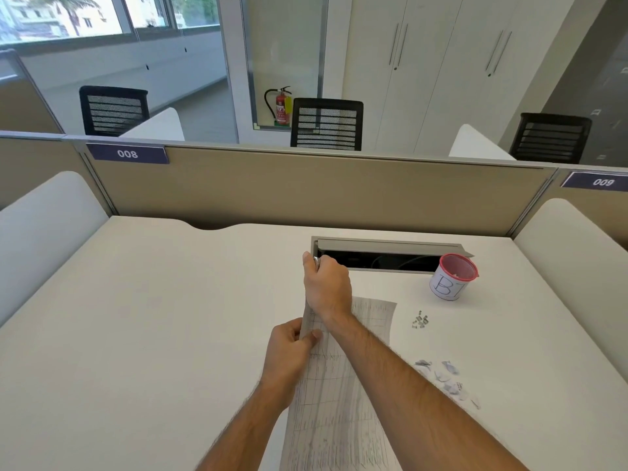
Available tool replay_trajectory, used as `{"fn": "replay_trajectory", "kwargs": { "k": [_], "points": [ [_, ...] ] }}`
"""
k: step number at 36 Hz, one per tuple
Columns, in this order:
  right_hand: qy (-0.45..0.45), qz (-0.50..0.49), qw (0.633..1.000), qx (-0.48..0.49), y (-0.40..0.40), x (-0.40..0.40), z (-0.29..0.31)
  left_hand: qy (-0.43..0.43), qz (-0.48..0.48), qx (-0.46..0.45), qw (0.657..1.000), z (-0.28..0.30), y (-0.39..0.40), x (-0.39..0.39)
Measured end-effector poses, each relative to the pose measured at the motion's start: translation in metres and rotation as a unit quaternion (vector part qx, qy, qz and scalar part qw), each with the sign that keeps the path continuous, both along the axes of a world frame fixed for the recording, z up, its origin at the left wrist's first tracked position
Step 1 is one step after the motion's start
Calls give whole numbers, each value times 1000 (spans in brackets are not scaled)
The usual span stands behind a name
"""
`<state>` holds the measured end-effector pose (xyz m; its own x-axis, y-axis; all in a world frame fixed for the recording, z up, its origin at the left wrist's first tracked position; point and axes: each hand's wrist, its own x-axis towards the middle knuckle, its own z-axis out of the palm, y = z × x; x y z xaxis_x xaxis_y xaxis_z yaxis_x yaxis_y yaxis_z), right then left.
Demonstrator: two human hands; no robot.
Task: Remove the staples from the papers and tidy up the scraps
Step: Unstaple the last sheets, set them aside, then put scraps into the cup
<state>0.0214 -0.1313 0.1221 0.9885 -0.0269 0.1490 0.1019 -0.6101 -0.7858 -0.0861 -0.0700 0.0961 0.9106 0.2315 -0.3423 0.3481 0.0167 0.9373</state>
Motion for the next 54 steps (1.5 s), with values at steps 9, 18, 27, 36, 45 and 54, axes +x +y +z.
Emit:
{"fn": "replay_trajectory", "kwargs": {
  "k": [9, 18, 27, 36, 45, 54],
  "points": [
    [-21, -18, 999, -34, 3, -3, -1, -12, -10, 18, 1000, 1, -2, 0],
    [-52, -26, 998, -12, 5, -5, -12, -17, -4, 43, 999, -1, -6, 4],
    [-66, -9, 997, 45, 4, -7, -12, -11, -5, 57, 998, 1, -8, 6],
    [-7, 8, 991, 137, 4, -2, -9, -10, 2, 46, 999, -4, 1, 7],
    [42, -37, 977, 204, -6, 11, -2, -11, 9, 15, 1000, -8, 9, 9],
    [82, -98, 964, 231, -24, 27, -14, -33, 48, 57, 997, -19, 22, 16]
  ]
}}
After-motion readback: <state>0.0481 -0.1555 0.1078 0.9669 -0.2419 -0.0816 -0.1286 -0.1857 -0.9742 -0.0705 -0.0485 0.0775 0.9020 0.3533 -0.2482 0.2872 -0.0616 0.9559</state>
